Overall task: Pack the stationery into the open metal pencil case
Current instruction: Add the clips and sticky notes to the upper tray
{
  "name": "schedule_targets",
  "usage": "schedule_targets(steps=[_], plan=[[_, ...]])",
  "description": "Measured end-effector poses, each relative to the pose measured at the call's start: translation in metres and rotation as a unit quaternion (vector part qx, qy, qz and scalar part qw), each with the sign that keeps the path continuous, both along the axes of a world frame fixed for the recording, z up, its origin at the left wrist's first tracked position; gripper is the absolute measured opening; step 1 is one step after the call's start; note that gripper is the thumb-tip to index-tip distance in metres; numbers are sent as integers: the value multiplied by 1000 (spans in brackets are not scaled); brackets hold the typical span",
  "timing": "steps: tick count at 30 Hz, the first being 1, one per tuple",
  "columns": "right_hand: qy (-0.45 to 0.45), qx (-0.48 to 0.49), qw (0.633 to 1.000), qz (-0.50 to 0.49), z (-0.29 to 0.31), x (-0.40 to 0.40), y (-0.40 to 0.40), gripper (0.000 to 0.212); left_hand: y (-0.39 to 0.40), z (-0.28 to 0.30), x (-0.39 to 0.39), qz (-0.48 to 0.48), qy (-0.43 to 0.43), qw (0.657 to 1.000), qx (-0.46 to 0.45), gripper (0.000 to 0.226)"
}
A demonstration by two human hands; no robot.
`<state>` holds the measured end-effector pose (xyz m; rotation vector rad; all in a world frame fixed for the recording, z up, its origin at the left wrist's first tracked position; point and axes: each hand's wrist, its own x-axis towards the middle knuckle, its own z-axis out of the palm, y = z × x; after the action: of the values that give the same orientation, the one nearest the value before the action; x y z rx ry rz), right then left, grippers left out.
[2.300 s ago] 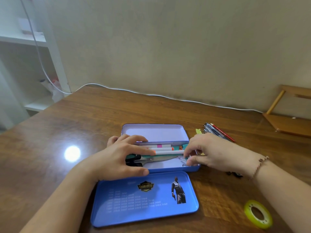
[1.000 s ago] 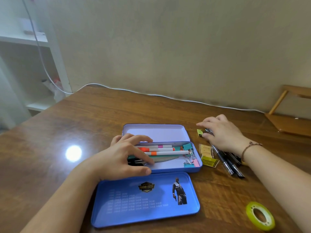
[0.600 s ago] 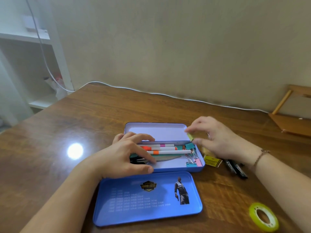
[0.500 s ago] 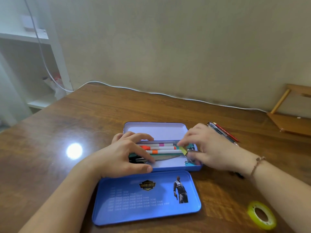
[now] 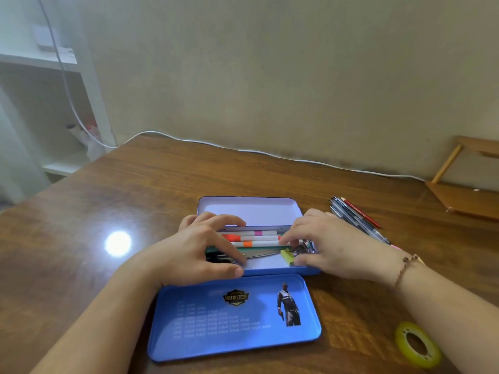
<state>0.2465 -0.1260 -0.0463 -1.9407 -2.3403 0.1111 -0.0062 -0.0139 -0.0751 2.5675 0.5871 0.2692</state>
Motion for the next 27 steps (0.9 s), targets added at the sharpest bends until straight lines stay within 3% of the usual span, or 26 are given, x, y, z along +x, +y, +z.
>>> schedule_targets(steps=[4, 8, 17, 27], plan=[[18, -3, 999, 27, 0, 4, -3, 27, 0, 0, 0, -3, 3, 1000, 0, 35], [-29, -18, 999, 39, -4, 5, -10, 29, 0, 0, 0, -4, 0, 1000, 1, 33], [77, 50, 996, 3, -9, 15, -22, 36, -1, -1, 1, -3, 1, 1000, 5, 36], [-45, 24, 999, -11, -13, 10, -33, 46, 1, -2, 1, -5, -2, 1000, 4, 33]])
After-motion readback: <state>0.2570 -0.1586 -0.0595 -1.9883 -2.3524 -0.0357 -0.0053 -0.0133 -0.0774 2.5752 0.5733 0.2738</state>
